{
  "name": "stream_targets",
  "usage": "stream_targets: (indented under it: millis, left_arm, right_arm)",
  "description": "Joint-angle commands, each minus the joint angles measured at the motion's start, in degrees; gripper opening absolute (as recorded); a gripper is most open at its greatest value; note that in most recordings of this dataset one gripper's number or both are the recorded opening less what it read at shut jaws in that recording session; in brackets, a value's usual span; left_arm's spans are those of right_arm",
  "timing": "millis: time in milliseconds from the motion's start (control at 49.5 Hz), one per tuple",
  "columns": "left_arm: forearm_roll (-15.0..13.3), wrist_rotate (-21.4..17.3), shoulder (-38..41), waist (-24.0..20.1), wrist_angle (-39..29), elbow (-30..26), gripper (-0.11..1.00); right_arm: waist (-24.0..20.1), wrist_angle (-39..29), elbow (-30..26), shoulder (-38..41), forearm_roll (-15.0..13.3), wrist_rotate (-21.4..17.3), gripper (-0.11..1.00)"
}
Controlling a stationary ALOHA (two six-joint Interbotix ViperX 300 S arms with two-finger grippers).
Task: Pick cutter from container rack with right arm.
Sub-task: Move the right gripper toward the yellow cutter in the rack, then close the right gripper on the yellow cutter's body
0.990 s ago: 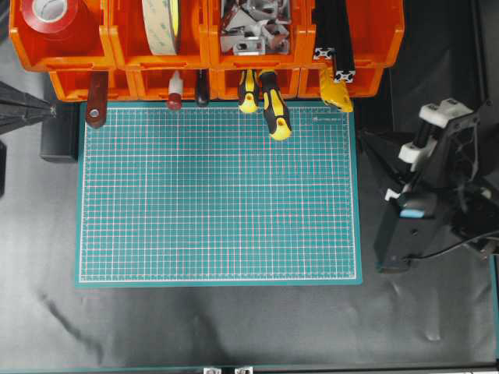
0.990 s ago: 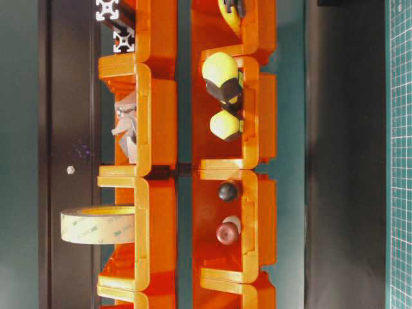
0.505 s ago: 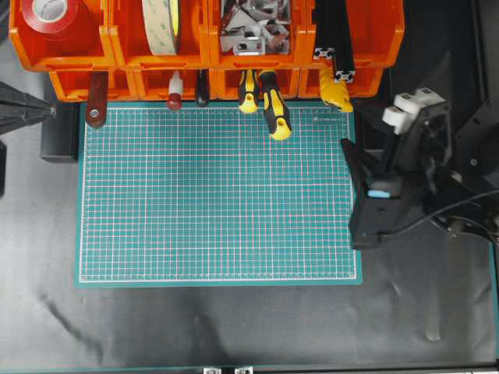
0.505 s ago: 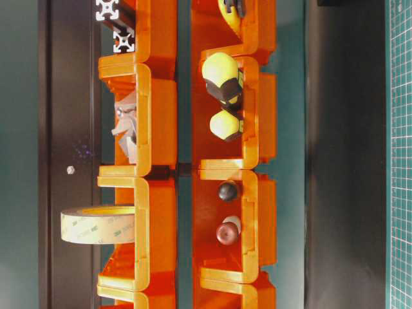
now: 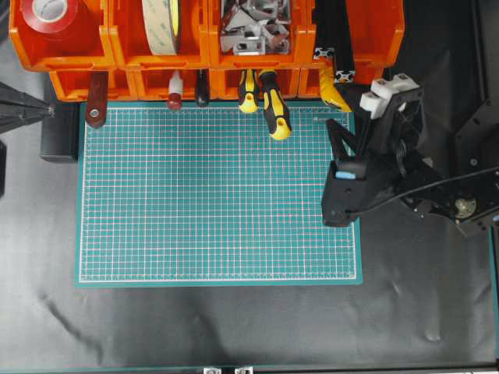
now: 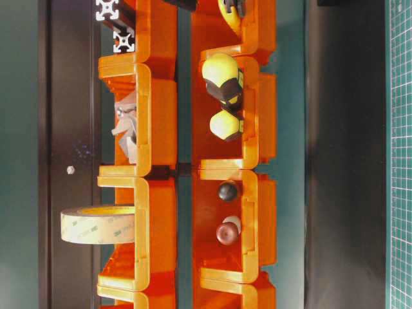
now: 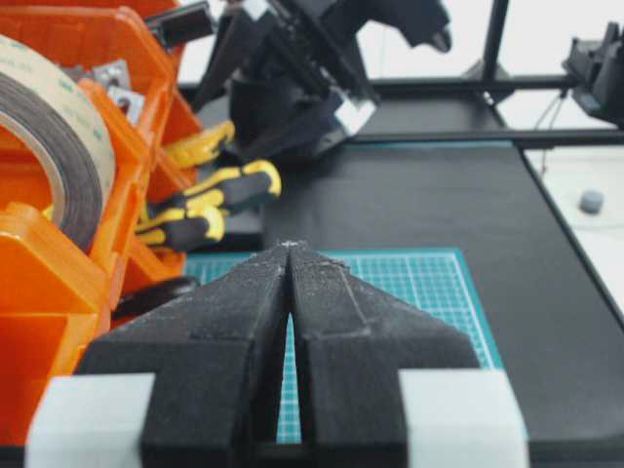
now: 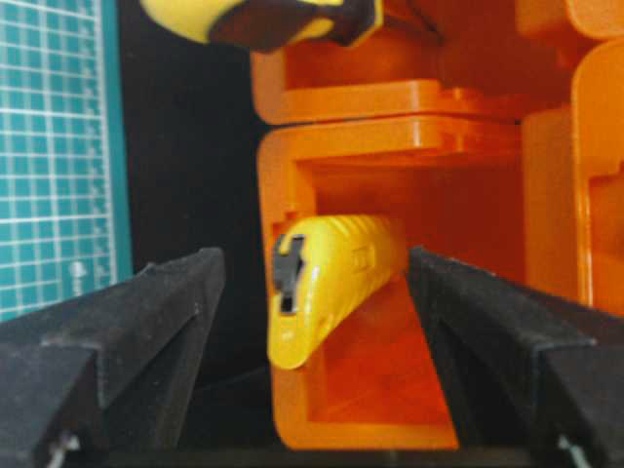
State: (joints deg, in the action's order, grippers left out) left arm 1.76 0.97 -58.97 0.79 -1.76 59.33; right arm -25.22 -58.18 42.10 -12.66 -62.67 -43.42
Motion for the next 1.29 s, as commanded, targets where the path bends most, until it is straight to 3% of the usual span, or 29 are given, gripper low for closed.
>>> stream_targets:
  millis: [0, 303, 424, 525, 667, 889, 1273]
  left_arm:
    - [0.2, 0.1, 0.0, 0.1, 0.2, -0.7, 0.0]
    - [0.2, 0.2, 0.0, 0.1, 0.3, -0.7, 0.0]
    - [0.2, 0.1, 0.0, 0.1, 0.3, -0.7, 0.0]
    - [0.2, 0.2, 0.0, 0.0, 0.3, -0.8, 0.0]
    - [0.2, 0.2, 0.0, 0.0, 0.3, -0.8, 0.0]
    - [0.2, 0.2, 0.1, 0.2, 0.3, -0.7, 0.0]
    - [0.2, 0.2, 0.0, 1.0, 0.3, -0.6, 0.0]
  right_arm:
    - [1.0, 1.1, 0.1, -0.4, -0.7, -0.1, 0.74]
    - [3.0, 3.8, 1.3, -0.4, -0.7, -0.1, 0.73]
    - [3.2, 3.8, 1.3, -0.4, -0.7, -0.1, 0.68]
    - [3.1, 3.9, 1.3, -0.4, -0.7, -0.1, 0.57]
    - [2.9, 4.5, 1.1, -0.4, -0.7, -0.3, 0.28]
    - [1.1, 2.9, 0.0, -0.7, -0.3, -0.1, 0.28]
    - [-6.9, -8.3, -7.0, -2.4, 0.3, 0.6, 0.27]
